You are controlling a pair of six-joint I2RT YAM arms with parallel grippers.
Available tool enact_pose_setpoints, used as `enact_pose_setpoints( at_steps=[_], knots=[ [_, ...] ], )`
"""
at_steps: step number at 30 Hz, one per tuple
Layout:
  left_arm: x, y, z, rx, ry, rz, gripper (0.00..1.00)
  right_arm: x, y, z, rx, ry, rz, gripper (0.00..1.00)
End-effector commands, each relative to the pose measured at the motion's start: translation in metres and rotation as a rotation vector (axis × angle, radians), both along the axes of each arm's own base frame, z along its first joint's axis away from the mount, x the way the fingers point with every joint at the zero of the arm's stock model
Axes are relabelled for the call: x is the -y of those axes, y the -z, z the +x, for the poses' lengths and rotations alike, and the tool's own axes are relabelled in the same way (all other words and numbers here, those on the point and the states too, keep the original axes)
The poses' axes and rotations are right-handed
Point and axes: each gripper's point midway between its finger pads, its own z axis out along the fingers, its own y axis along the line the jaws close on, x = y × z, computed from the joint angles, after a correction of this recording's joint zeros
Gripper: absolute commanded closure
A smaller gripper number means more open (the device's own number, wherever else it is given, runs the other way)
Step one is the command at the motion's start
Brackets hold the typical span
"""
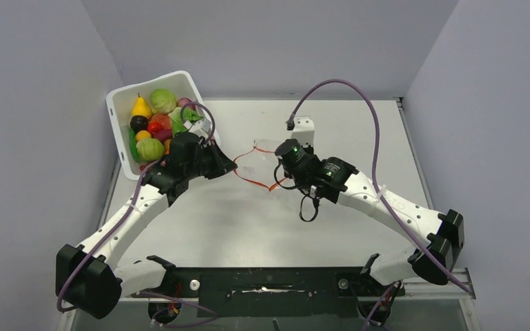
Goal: Place the food in the zip-top bag and seal the zipper
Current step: Open the zipper of the food storage bag at the center of the board.
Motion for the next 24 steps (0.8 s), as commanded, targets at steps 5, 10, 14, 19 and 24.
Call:
enact_pose_setpoints(
  at_steps=[5, 10, 14, 19, 24],
  knots=[
    [0.024, -0.059, -0.012, 0.174, 0.129, -0.196, 0.78, -0.039, -0.027, -0.006, 0.060, -0.119, 0.240, 1.00],
    [0.035, -0.081, -0.024, 0.258, 0.191, -0.350, 0.48, -0.056, -0.028, -0.009, 0.060, -0.161, 0.309, 1.00],
    [0.038, -0.075, -0.022, 0.253, 0.190, -0.376, 0.32, -0.067, -0.029, -0.009, 0.069, -0.176, 0.329, 1.00],
    [0.049, -0.068, -0.027, 0.210, 0.256, -0.381, 0.27, -0.077, -0.029, -0.007, 0.077, -0.176, 0.337, 1.00],
    [0.053, -0.062, -0.022, 0.191, 0.235, -0.397, 0.26, -0.088, -0.030, -0.007, 0.074, -0.191, 0.337, 1.00]
  ],
)
